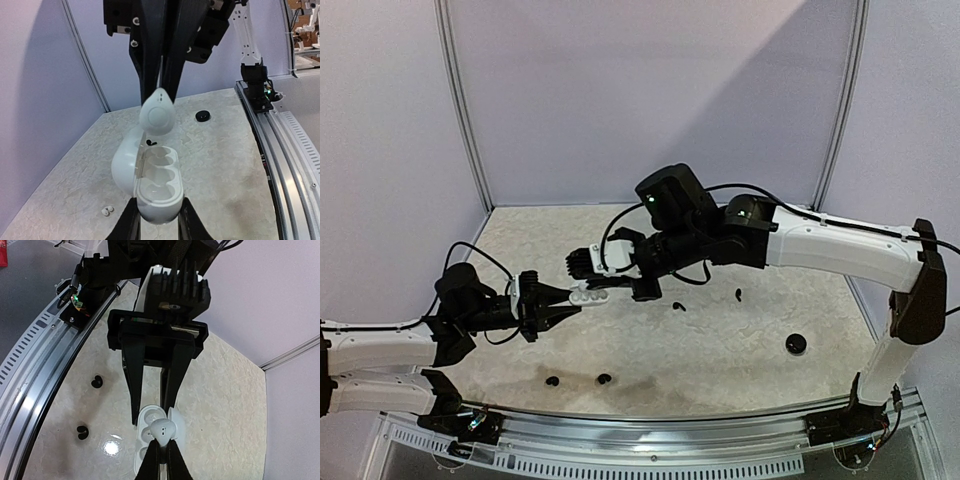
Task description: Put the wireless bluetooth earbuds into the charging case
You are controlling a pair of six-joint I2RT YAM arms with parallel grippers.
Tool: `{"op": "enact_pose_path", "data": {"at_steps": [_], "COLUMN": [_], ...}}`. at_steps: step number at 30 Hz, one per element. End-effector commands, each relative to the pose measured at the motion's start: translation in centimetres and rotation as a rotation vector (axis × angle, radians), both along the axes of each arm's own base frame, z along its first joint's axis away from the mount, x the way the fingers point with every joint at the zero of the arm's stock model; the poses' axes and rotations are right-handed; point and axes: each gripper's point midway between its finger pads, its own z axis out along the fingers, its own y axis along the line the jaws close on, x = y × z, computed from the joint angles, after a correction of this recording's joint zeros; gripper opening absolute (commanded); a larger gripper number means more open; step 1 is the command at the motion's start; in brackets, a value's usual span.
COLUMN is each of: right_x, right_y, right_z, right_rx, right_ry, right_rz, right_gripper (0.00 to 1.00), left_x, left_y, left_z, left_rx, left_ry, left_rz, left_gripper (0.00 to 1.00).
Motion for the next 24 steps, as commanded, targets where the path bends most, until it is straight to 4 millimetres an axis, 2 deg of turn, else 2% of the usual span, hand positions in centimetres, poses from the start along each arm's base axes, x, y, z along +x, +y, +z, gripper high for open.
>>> {"op": "enact_pose_path", "data": {"at_steps": [1, 10, 16, 18, 22, 24], "right_x": [-0.4, -0.3, 0.3, 0.4, 1.1, 1.7], "right_y": [1.0, 1.0, 1.0, 0.6, -0.5, -0.9], "right_z": [-0.5, -0.6, 1.3, 1.9, 1.2, 1.5], "right_rx": [-0.02, -0.022, 0.022, 0.028, -0.013, -0.014], "right_ry": [0.031, 0.03, 0.071, 0.088, 0.055, 0.054], "right_rz": [0.021, 0.009, -0.062, -0.083, -0.128, -0.152], "right_gripper": [0.0, 0.0, 0.0, 0.0, 0.0, 0.0], "left_x": [-0.1, 0.5, 1.9, 2.0, 1.4, 1.3], "left_y": [-0.5, -0.4, 0.2, 0.2, 0.0, 0.1], "left_z": [0.5, 0.6, 0.5, 0.6, 0.7, 0.7], "left_rx": [-0.01, -0.015, -0.026, -0.029, -0.036, -0.038], "left_ry": [0.007, 0.026, 0.039, 0.033, 0.045, 0.048], "left_rz": [-0.007, 0.028, 0.121, 0.129, 0.095, 0.093], "left_gripper": [0.0, 0.0, 0.0, 0.0, 0.0, 0.0]}}
